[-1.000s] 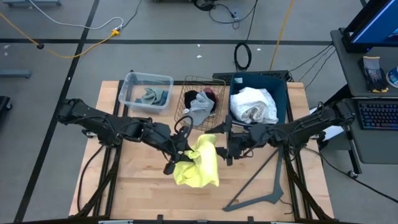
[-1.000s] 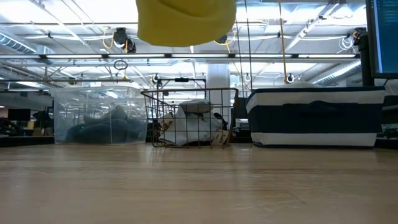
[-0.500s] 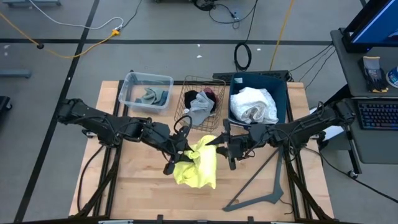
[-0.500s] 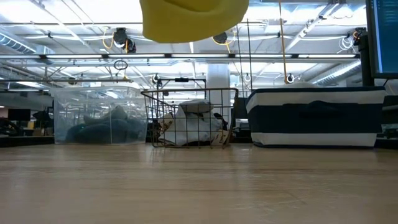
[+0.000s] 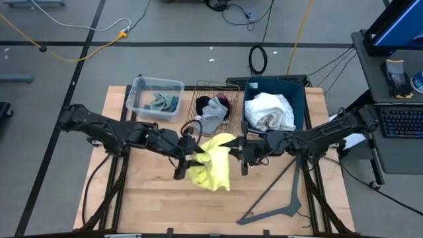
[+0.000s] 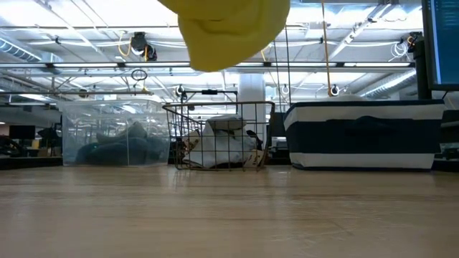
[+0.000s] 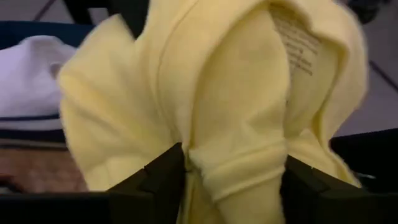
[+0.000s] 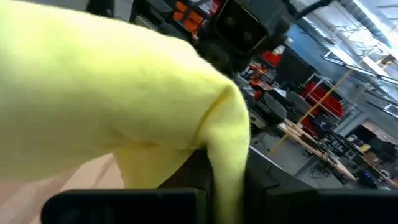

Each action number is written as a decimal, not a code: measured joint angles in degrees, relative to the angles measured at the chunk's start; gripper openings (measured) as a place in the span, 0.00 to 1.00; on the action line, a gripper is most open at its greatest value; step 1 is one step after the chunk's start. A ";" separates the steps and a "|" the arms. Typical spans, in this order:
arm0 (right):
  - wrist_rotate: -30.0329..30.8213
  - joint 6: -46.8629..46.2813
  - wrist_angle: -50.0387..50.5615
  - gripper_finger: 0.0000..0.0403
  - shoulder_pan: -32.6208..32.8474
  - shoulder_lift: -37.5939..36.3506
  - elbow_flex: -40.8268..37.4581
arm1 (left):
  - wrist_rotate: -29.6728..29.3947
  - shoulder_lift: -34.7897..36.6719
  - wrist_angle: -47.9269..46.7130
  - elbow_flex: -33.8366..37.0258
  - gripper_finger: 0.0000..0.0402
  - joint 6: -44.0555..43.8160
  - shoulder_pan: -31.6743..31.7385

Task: Pick & Place Cloths
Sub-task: Put the yellow shirt into the blue bin

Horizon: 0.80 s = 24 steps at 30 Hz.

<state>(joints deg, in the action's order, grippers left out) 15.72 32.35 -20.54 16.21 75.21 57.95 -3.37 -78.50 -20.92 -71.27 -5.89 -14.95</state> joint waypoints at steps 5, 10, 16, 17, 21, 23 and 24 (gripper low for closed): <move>5.58 0.21 0.53 0.06 0.02 -1.39 0.04 | -5.73 3.95 -4.03 -0.01 0.52 0.40 0.63; 9.74 2.14 -0.25 0.06 0.01 -3.48 0.07 | -7.84 9.33 -6.84 0.00 0.52 0.90 0.68; 25.05 13.52 -3.38 0.06 0.15 -6.82 0.07 | -14.68 14.96 -15.08 0.02 0.52 -2.10 0.60; 28.40 16.33 -4.67 0.06 0.15 -7.26 0.07 | -16.50 15.62 -16.34 0.02 0.52 -3.23 0.60; 41.62 31.60 -12.95 0.06 -0.13 -7.72 0.07 | -23.60 17.39 -21.96 0.02 0.52 -7.59 0.60; 46.58 39.99 -18.78 0.06 -0.80 -7.86 0.07 | -25.89 17.96 -24.48 0.02 0.52 -9.51 0.60; 48.48 43.65 -21.54 0.06 -1.31 -7.88 0.07 | -26.58 18.03 -25.25 0.02 0.52 -10.16 0.60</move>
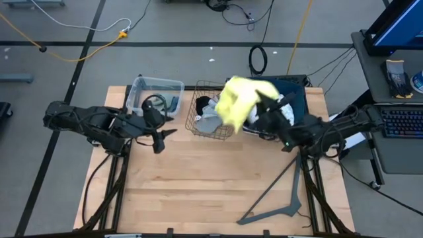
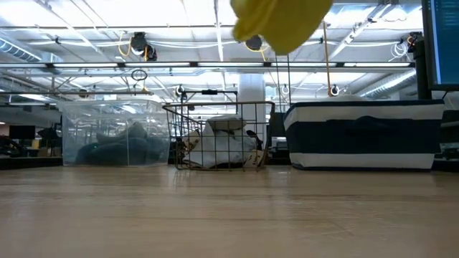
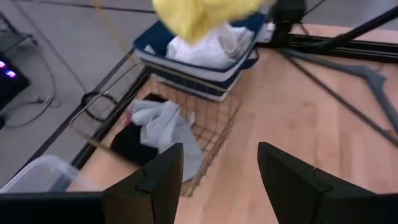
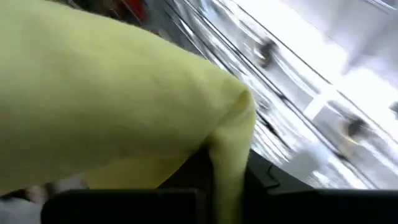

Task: Pick & Place Cloths
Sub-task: Put the yellow shirt into the blue bin

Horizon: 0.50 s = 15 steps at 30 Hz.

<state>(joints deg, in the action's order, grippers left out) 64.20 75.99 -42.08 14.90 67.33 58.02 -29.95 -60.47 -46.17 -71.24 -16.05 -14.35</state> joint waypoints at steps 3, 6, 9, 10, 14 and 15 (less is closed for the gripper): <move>4.71 9.35 -6.93 0.06 -2.37 0.04 0.00 | -0.78 -0.06 -2.03 0.03 0.52 -1.10 0.02; 8.33 14.77 -11.06 0.06 -6.14 0.04 0.00 | -0.76 -0.19 -2.99 0.04 0.52 -2.25 0.01; 9.35 15.17 -11.20 0.06 -10.57 -0.01 0.00 | -0.72 -0.24 -3.92 0.04 0.52 -2.65 0.00; 9.41 15.02 -11.05 0.06 -12.02 0.00 0.00 | -0.72 -0.24 -3.87 0.04 0.52 -2.77 0.00; 9.49 14.63 -10.84 0.06 -16.79 0.25 0.00 | -0.72 -0.24 -3.88 0.04 0.52 -2.80 -0.05; 9.51 14.21 -10.80 0.06 -17.49 0.26 0.00 | -0.72 -0.24 -3.87 0.04 0.52 -2.81 -0.17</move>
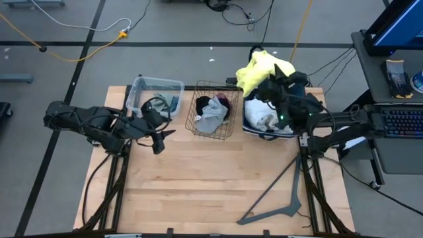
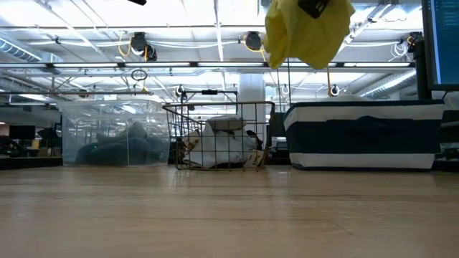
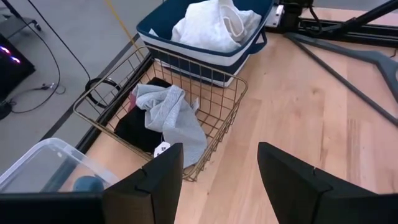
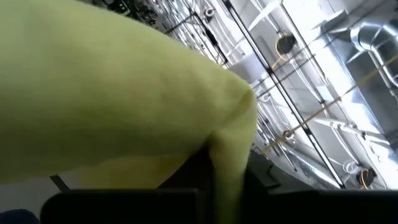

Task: Pick & Place Cloths
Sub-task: Put the yellow shirt into the blue bin

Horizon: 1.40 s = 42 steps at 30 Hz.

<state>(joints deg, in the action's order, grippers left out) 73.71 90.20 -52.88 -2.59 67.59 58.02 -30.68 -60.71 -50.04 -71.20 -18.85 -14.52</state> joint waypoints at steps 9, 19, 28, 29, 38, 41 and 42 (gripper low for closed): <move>-0.01 -0.56 1.15 0.06 -1.22 0.00 0.00 | -0.44 -0.02 -0.83 0.00 0.52 2.43 -1.45; 1.22 -2.48 8.28 0.06 -1.83 0.00 0.00 | -0.59 -0.02 -4.35 0.00 0.52 -1.33 -3.66; 2.88 -11.60 19.77 0.06 -6.20 0.00 -0.02 | -0.93 -0.02 -4.22 0.00 0.52 -2.32 -6.57; 3.07 -12.61 21.19 0.07 -6.58 0.00 -0.02 | -0.92 -0.02 -4.20 0.00 0.52 -2.34 -6.82; 5.63 -28.42 36.44 0.07 -8.91 -0.13 -0.02 | -0.96 -0.02 -3.45 0.00 0.52 -2.91 -8.25; 5.57 -34.30 42.75 0.07 -8.83 -0.40 -0.02 | -0.96 -0.02 -3.45 0.00 0.52 -3.12 -8.63; 5.56 -36.28 45.18 0.07 -8.67 -0.70 -0.03 | -0.96 -0.02 -3.45 0.00 0.52 -3.12 -8.84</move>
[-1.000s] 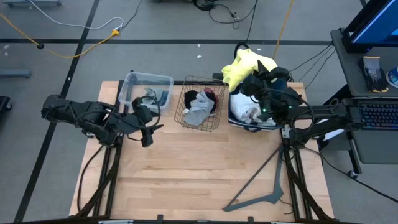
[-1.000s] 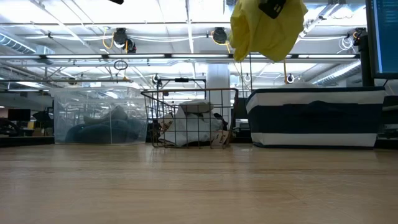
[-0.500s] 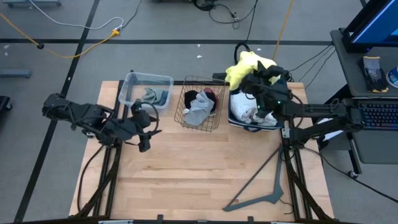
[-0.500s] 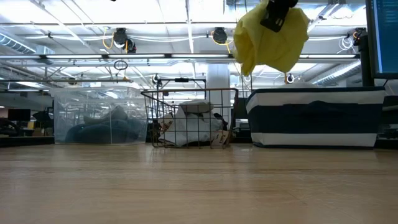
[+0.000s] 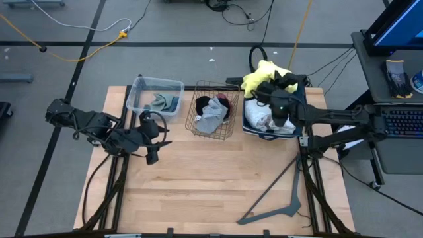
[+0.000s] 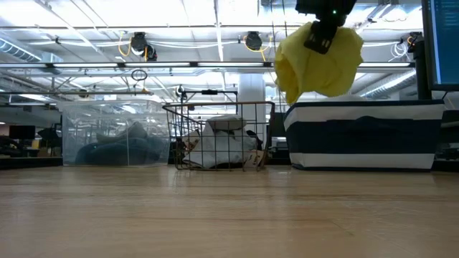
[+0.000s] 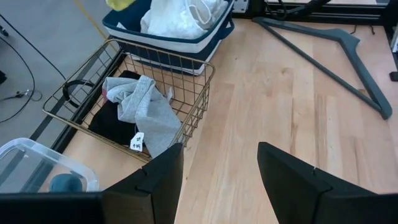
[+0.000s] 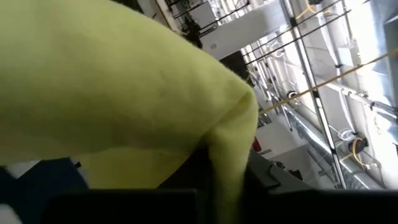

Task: Pick & Place Cloths
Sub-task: Put the yellow shirt into the blue bin

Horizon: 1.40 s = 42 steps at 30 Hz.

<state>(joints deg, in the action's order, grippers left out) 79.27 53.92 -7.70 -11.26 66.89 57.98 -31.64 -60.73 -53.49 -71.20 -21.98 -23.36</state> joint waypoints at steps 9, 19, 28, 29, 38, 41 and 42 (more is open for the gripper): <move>-1.92 -24.59 21.70 0.07 2.28 -6.62 -0.05 | -0.02 0.00 0.00 0.00 0.52 0.17 -0.44; -10.75 -52.62 49.84 0.07 0.71 -8.93 -0.05 | -0.02 -0.02 0.91 0.00 0.52 0.00 -0.44; -23.09 -64.75 56.34 0.07 -2.88 -7.89 -3.66 | -0.02 -0.01 1.16 0.00 0.52 -0.22 -0.44; -25.11 -65.79 56.39 0.07 -3.34 -7.89 -4.58 | -0.02 0.00 1.16 0.00 0.52 -0.22 -0.44; -41.02 -74.47 56.91 0.07 -7.14 -7.89 -13.88 | -0.02 -0.01 1.15 0.00 0.52 -0.83 -0.44; -45.79 -75.11 56.66 0.07 -8.49 -7.91 -16.20 | -0.02 -0.01 1.57 0.00 0.52 -0.85 -0.44; -46.78 -75.15 56.53 0.07 -8.86 -7.91 -16.62 | -0.01 -0.02 1.75 0.00 0.52 -0.85 -0.44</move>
<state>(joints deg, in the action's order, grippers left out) 32.49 -21.22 48.83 -20.12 58.98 41.36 -31.64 -60.75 -51.74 -71.20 -22.83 -23.79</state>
